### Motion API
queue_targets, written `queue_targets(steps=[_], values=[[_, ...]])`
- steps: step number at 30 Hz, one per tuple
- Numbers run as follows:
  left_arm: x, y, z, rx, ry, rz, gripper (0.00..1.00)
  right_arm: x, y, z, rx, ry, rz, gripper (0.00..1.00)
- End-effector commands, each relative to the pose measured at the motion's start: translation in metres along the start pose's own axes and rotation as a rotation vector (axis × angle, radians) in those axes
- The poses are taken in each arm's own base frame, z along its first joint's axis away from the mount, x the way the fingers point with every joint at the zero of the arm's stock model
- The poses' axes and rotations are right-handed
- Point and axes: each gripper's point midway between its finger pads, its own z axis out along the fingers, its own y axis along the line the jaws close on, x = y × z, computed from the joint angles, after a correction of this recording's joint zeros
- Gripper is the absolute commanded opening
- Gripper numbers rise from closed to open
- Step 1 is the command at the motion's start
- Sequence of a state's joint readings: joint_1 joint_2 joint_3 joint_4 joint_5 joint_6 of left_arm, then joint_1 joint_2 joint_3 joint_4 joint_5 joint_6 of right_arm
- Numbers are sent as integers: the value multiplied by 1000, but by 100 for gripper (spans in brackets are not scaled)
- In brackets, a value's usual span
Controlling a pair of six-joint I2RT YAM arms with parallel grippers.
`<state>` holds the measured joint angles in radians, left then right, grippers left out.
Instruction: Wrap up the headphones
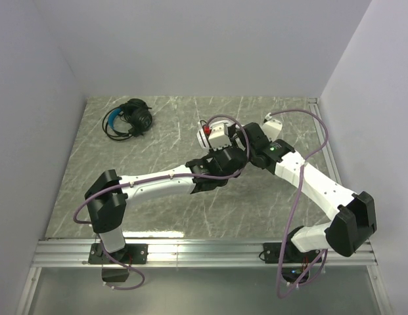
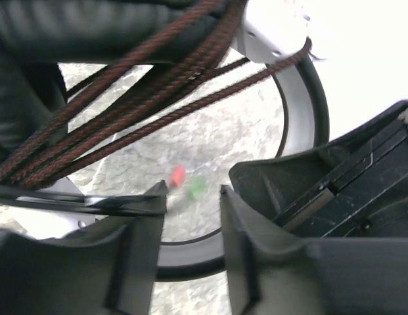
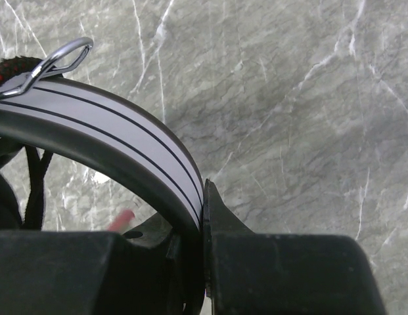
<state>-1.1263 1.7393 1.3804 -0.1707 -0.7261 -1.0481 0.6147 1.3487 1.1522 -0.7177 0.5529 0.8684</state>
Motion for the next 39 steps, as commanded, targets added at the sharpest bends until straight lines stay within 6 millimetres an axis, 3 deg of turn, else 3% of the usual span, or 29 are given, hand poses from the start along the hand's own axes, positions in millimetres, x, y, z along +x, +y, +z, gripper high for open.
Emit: queue_targets(steps=[1, 19, 25, 32, 39], values=[[16, 19, -2, -46, 56, 163, 48, -51, 45, -24, -160, -114, 172, 0], [-2, 12, -26, -40, 111, 184, 46, -46, 40, -10, -161, -100, 189, 0], [-12, 5, -39, -9, 136, 197, 51, -42, 38, 1, -144, -86, 188, 0], [-25, -2, -53, 26, 152, 222, 67, -36, 37, 15, -142, -54, 190, 0], [-31, -8, -55, 76, 167, 208, 68, -31, 39, 22, -145, -30, 193, 0]])
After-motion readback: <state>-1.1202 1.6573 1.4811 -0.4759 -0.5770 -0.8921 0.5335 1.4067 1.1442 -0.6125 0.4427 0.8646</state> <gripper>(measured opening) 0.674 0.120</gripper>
